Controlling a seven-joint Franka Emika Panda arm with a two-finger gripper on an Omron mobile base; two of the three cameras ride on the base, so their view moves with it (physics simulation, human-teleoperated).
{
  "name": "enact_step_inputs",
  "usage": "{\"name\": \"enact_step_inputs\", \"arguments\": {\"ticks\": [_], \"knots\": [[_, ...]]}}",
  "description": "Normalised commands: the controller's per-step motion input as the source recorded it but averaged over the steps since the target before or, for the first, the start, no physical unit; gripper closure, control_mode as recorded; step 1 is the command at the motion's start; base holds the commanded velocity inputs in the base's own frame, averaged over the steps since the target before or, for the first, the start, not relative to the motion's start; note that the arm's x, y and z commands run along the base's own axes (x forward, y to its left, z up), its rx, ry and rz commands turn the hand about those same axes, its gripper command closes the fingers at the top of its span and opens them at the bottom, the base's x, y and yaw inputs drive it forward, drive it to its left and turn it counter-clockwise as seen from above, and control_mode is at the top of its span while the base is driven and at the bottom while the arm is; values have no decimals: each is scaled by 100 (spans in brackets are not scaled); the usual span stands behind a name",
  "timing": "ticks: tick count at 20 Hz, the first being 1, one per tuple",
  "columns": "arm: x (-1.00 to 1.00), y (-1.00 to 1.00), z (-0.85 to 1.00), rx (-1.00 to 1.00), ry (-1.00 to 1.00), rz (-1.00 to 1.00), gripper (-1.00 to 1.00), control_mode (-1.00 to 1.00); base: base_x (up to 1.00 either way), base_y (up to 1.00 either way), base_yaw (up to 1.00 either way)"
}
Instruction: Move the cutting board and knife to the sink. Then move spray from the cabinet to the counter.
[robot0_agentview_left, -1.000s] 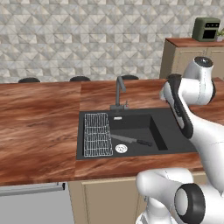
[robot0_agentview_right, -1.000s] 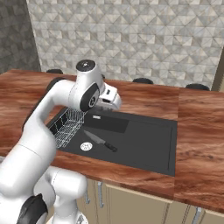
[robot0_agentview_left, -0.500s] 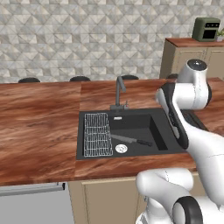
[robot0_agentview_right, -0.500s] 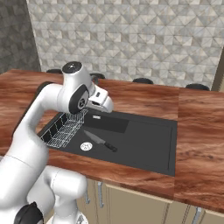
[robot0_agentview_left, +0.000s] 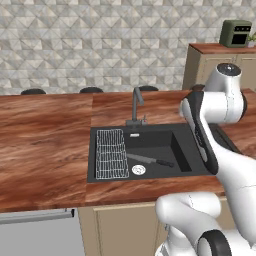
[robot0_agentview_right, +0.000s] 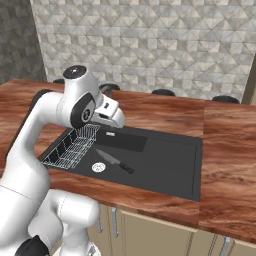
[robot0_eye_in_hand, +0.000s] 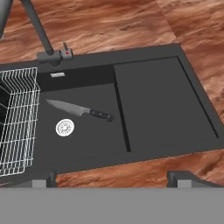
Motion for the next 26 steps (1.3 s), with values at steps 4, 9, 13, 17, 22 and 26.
{"name": "enact_step_inputs", "arguments": {"ticks": [4,9,13,17,22,26], "knots": [[0,-6,0,0,0,0,-100,100,-3,-52,-8],[0,0,0,0,0,0,-100,100,-36,-98,-30],[0,0,0,0,0,0,-100,100,-6,-100,-26],[0,0,0,0,0,0,-100,100,0,-95,-56],[0,0,0,0,0,0,-100,100,0,-8,-96],[0,0,0,0,0,0,-100,100,0,0,-99]]}}
